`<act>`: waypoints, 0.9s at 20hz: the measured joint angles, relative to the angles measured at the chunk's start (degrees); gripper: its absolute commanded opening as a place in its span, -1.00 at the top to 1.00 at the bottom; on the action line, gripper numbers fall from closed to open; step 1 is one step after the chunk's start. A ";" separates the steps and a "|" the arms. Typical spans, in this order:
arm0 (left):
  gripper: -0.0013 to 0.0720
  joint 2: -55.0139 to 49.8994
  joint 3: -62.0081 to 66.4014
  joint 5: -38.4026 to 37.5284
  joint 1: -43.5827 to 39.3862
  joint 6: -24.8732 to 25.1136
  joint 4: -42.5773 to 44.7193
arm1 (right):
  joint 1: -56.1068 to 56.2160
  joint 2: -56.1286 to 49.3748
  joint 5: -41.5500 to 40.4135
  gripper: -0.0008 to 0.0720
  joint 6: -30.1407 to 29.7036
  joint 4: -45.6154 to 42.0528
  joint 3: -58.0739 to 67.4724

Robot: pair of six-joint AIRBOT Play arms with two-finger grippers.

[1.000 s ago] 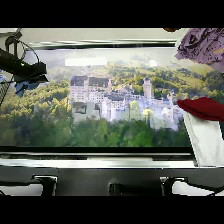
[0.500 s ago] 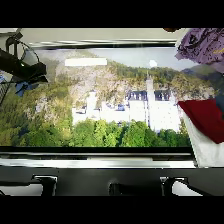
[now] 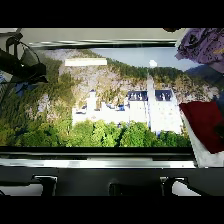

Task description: Fold the clothes and pants, and hang the long-sleeved shirts on hangers.

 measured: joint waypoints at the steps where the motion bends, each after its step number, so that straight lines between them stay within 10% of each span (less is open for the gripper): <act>1: 0.92 0.00 0.00 0.00 0.00 0.00 0.00 | 0.00 0.00 -0.04 0.89 0.00 -0.22 -0.52; 18: 0.92 0.00 0.00 0.00 0.00 0.00 0.02 | 0.00 0.00 3.82 0.84 -1.07 -1.51 -3.41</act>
